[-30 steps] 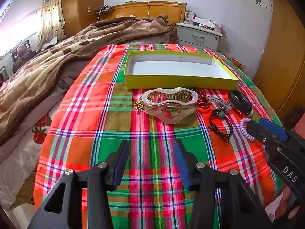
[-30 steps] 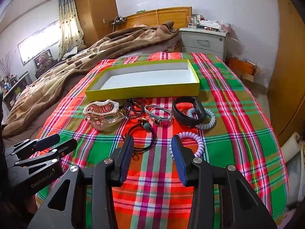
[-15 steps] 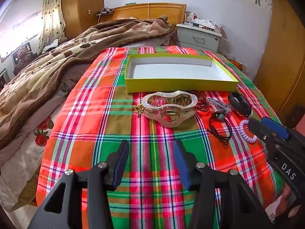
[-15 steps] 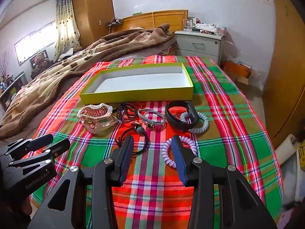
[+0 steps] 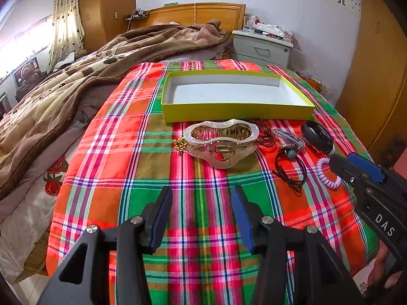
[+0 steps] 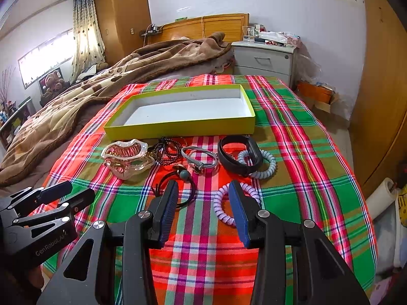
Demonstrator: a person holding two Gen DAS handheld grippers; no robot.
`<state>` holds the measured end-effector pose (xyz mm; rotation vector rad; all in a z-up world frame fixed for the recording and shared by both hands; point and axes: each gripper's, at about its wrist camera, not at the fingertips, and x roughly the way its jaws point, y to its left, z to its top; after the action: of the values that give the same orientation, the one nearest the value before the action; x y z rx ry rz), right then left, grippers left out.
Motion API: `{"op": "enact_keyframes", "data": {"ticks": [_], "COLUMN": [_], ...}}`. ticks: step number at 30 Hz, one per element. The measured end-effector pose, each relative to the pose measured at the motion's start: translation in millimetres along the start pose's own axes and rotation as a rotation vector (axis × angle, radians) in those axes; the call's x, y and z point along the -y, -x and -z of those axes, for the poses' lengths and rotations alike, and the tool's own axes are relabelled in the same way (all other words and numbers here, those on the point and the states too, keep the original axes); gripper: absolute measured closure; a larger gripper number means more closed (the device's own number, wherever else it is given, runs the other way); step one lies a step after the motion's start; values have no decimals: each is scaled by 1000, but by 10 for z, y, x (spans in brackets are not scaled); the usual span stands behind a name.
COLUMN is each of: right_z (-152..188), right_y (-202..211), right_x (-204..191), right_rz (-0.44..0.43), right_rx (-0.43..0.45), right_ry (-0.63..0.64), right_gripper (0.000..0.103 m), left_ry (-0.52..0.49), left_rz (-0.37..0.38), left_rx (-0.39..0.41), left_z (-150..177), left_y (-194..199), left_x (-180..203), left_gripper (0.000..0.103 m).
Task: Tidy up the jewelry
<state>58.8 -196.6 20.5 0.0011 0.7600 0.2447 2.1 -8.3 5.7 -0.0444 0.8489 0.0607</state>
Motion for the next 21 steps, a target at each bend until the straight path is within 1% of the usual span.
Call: {"op": "enact_keyframes", "data": {"ticks": [21], "right_z": [24], "right_y": [7], "right_x": [-23], "right_rz": [2], "right_rx": [-2], "right_ry": [2], "right_gripper": [61], "left_ry": [7], "left_rz": [8], "left_rx": [0], "left_z": [8], "left_y": [37], "left_x": [-9], "left_gripper": [53]}}
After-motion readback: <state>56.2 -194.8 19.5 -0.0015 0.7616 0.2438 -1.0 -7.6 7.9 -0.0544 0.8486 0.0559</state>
